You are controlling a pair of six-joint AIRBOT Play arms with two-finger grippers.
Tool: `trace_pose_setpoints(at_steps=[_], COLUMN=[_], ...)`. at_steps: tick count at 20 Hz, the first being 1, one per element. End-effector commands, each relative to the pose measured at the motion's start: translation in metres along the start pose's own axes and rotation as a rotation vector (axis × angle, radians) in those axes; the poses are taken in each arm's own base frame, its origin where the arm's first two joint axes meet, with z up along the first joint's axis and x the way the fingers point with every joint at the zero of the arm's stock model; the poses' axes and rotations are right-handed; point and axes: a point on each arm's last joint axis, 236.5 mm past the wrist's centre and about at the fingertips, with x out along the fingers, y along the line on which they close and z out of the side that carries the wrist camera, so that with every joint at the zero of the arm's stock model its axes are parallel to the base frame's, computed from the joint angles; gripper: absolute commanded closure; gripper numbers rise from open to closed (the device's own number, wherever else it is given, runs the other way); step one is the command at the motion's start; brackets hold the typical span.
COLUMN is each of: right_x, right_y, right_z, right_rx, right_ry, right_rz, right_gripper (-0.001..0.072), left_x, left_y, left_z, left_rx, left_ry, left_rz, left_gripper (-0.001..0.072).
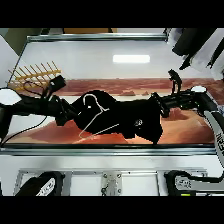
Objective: Fold the clothes and pants, and hang the long-sleeved shirts on hangers.
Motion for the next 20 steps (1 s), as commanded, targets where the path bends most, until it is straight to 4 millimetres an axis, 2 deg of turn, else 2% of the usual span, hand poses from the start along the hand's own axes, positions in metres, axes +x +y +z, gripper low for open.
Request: trace_pose_setpoints(at_steps=[1,3,5,8,11,12,13,14,16,17,20], right_x=[-0.003,-0.004,-0.005,-0.009,-0.014,-0.015,-0.015,-0.015,-0.015,-0.015,-0.015], right_y=[-0.001,0.0,0.004,0.011,0.016,0.017,0.018,0.019,0.019,0.019,0.019], right_z=[0.039,0.056,0.071,0.095,0.113,0.117,0.118,0.118,0.119,0.119,0.119], right_rx=[-0.052,-0.096,-0.149,-0.222,-0.276,-0.275,-0.275,-0.276,-0.276,-0.276,-0.276], right_ry=[-0.133,-0.157,-0.156,-0.158,-0.167,-0.172,-0.173,-0.173,-0.173,-0.173,-0.173], right_rz=[-0.041,-0.092,-0.149,-0.256,-0.345,-0.361,-0.365,-0.364,-0.365,-0.365,-0.365], right_gripper=[0.0689,0.0688,0.0688,0.0688,0.0689,0.0689,0.0689,0.0688,0.0688,0.0688,0.0688], left_x=[-0.042,-0.068,-0.085,-0.082,-0.056,-0.044,-0.03,-0.017,0.01,0.024,0.061], left_y=[0.03,0.046,0.05,0.047,0.035,0.026,0.016,0.005,-0.015,-0.022,-0.03], left_z=[0.009,0.011,0.008,-0.009,-0.038,-0.039,-0.036,-0.031,-0.017,-0.007,0.03], left_rx=[-0.165,-0.298,-0.447,-0.646,-0.773,-0.793,-0.817,-0.847,-0.899,-0.934,-1.024], left_ry=[-0.107,-0.181,-0.232,-0.272,-0.218,-0.211,-0.208,-0.199,-0.172,-0.181,-0.261], left_rz=[0.196,0.298,0.344,0.376,0.415,0.39,0.351,0.309,0.229,0.2,0.143], left_gripper=[0.0421,0.0421,0.0421,0.0422,0.042,0.0374,0.0169,0.0126,0.0128,0.0156,0.0156])
